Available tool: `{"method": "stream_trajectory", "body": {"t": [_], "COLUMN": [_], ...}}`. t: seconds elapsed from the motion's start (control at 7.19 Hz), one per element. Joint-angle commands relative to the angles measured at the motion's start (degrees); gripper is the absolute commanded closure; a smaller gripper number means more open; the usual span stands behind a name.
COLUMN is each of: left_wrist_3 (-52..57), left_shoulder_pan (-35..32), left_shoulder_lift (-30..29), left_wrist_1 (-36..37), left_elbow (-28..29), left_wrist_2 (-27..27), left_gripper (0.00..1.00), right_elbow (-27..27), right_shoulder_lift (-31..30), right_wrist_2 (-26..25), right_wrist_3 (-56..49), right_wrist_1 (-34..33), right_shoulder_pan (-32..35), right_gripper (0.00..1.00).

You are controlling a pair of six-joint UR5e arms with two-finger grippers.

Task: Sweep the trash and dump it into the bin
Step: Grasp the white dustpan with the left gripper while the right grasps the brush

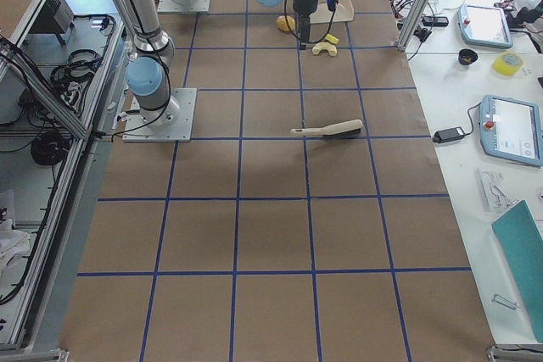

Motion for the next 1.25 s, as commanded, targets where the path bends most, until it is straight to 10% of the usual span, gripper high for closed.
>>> {"method": "stream_trajectory", "body": {"t": [0.0, 0.56, 1.11], "left_wrist_3": [-25.7, -63.5, -63.8], "left_shoulder_pan": [3.3, 4.5, 10.2], "left_shoulder_lift": [-1.4, -11.5, -21.6], "left_wrist_1": [1.9, 8.1, 23.3], "left_elbow": [-0.8, -1.7, -1.1], "left_wrist_2": [0.2, 0.2, -3.5], "left_gripper": [0.00, 0.00, 0.00], "right_elbow": [6.0, 8.8, 10.6], "right_shoulder_lift": [4.2, 10.9, 14.4], "right_wrist_2": [-0.5, -2.3, -2.4], "right_wrist_3": [-11.1, -34.0, -36.8], "right_wrist_1": [-7.4, -18.1, -19.8], "right_shoulder_pan": [-8.8, -18.0, -20.1], "right_gripper": [0.00, 0.01, 0.10]}}
